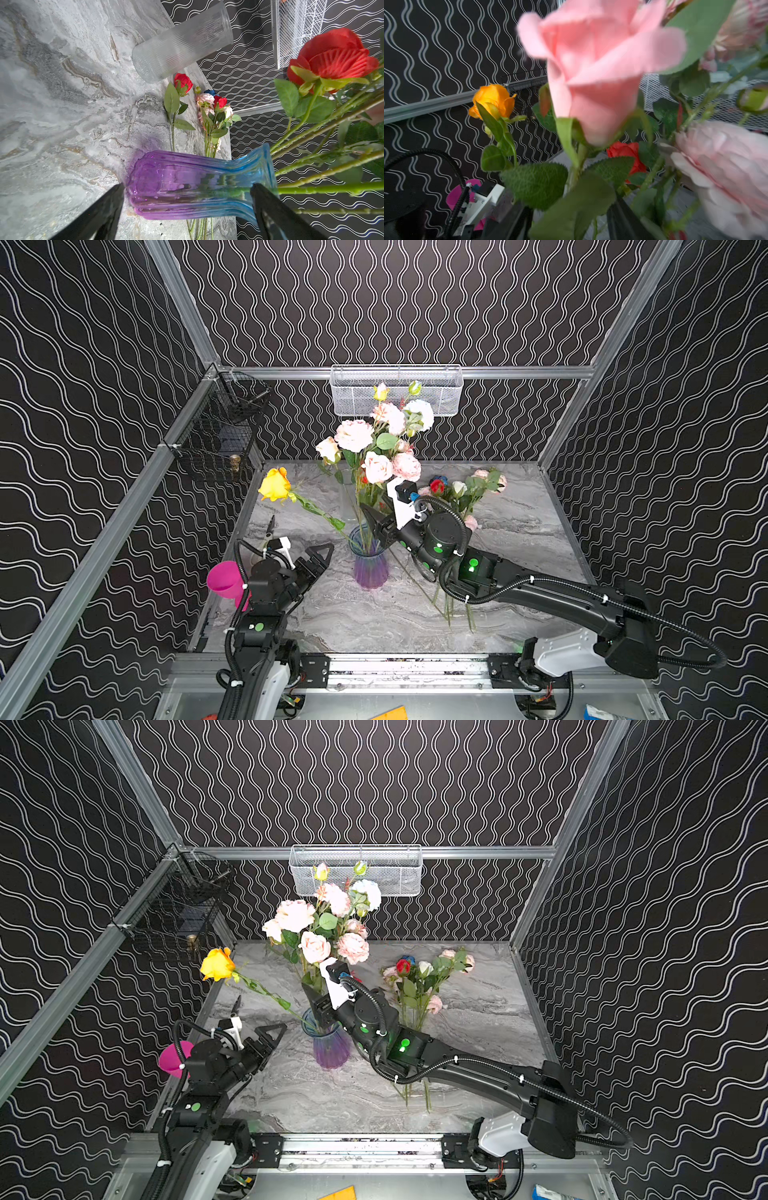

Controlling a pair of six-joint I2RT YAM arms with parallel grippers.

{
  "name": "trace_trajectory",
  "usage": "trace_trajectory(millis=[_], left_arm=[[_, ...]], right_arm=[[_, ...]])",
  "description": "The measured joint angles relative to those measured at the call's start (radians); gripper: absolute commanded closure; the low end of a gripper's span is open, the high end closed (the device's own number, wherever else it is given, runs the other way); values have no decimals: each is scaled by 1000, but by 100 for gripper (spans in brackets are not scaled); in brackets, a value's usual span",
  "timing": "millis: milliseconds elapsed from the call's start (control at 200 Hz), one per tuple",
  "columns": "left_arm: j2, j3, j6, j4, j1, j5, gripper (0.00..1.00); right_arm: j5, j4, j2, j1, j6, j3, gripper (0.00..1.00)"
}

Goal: Arrange the flowers into the vase

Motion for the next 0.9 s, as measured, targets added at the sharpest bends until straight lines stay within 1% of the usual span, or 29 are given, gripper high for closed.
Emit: trace_trajectory(millis=[140, 220, 290, 415, 485, 556, 616, 696, 731, 756, 826, 901], left_arm=[[23, -11, -13, 29, 0, 11, 2], [55, -18, -30, 66, 0, 19, 2], [94, -16, -39, 98, 0, 33, 2], [151, 5, -48, 117, 0, 44, 2], [163, 18, -47, 120, 0, 45, 2], [170, 23, -44, 132, 0, 44, 2], [174, 23, -44, 132, 0, 43, 2], [174, 38, -34, 114, 0, 40, 2], [173, 48, -24, 107, 0, 37, 1], [172, 56, -22, 100, 0, 35, 2], [169, 77, -8, 69, 0, 21, 2], [165, 87, 4, 33, 0, 1, 1]], right_arm=[[44, -143, -56, 5, 71, 58, 33], [67, -205, -84, 4, 105, 100, 32], [64, -253, -103, 5, 126, 127, 32], [70, -332, -134, 5, 145, 138, 35], [82, -371, -150, 5, 151, 138, 36], [92, -405, -173, 6, 154, 138, 39], [103, -422, -201, 6, 158, 134, 46], [136, -423, -258, 6, 162, 87, 66], [161, -410, -292, 3, 159, 37, 76], [171, -399, -314, -6, 153, -3, 82], [180, -396, -363, -73, 168, -109, 89], [143, -410, -396, -206, 225, -215, 92]])
